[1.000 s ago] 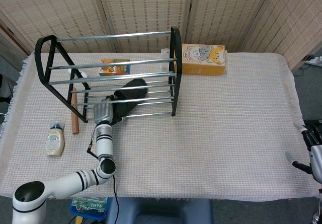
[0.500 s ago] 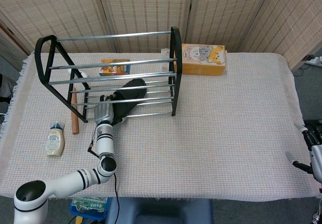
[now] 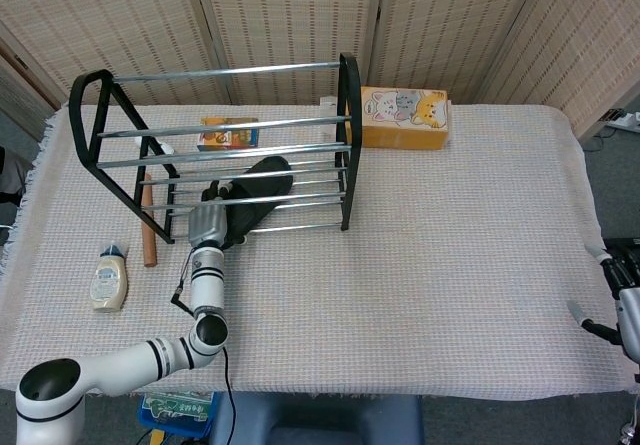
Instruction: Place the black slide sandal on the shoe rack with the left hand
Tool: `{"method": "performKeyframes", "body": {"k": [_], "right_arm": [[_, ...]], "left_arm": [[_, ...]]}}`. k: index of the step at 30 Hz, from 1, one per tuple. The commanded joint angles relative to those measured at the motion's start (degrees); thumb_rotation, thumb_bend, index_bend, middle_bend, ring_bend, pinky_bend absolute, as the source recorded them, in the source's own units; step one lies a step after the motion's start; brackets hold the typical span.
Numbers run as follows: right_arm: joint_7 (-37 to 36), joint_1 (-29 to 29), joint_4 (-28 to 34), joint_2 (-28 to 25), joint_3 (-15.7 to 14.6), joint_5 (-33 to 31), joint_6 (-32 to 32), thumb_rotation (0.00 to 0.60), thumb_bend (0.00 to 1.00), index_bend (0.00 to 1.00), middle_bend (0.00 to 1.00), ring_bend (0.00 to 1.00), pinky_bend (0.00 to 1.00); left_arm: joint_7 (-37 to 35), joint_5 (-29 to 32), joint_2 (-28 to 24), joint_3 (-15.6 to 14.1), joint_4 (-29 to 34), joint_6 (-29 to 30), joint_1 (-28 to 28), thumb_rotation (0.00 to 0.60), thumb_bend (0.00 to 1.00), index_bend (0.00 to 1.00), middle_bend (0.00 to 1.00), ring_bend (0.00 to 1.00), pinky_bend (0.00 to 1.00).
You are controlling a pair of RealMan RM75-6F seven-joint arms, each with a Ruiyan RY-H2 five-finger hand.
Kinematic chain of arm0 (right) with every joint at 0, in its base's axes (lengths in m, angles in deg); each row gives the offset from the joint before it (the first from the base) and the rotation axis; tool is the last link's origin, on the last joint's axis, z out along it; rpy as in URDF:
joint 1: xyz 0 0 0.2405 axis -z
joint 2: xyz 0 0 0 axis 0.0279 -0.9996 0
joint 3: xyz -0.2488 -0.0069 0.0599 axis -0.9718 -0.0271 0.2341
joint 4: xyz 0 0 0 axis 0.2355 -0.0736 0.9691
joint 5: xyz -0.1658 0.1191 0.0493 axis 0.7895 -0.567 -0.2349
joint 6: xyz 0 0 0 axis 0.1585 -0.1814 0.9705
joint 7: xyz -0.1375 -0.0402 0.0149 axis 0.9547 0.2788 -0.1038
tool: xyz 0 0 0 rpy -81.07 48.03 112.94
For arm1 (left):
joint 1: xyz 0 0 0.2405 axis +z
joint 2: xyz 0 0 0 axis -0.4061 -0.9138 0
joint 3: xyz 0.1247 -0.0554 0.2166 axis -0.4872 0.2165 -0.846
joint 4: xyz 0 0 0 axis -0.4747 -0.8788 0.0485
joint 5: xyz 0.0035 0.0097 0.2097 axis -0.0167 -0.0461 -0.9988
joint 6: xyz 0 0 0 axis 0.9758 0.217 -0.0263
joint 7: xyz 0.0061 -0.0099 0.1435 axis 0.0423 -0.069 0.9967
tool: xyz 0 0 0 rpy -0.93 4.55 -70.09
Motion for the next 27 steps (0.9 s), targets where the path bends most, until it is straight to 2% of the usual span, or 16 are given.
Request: {"method": "performKeyframes", "body": {"k": [1,15,20,27], "right_arm": [[-0.1,0.0,-0.1,0.0,0.0,0.0,-0.1,0.6,0.26,0.1,0.2,0.14,0.25],[-0.4,0.1,-0.4,0.2,-0.1,0.3,-0.3,0.6,0.26,0.1,0.21,0.14,0.25],[-0.4,0.1,-0.2,0.1,0.0,0.6,-0.7,0.6,0.26,0.1,0.21,0.14,0.25],[-1.1,0.1,-0.7,0.0,0.1,0.6,-0.8,0.6,0.26,0.1,0.21,0.14,0.25]], "left_arm": [[-0.2,-1.4,-1.7,-1.5,3.1,0.4,1.3,0.6,0.08,0.0,0.0,0.0,0.24],[-1.9,-9.2,-9.3,-8.8,14.8,4.0,7.4,0.6,0.08,0.0,0.0,0.0,0.24],[0.2,-9.9,-13.8,-11.8,21.6,5.5,9.7,0.6,0.08,0.0,0.0,0.0,0.24],[0.2,-13.7,-20.4,-18.0,28.7,7.0,14.3,0.6,0.08,0.0,0.0,0.0,0.29]]}}
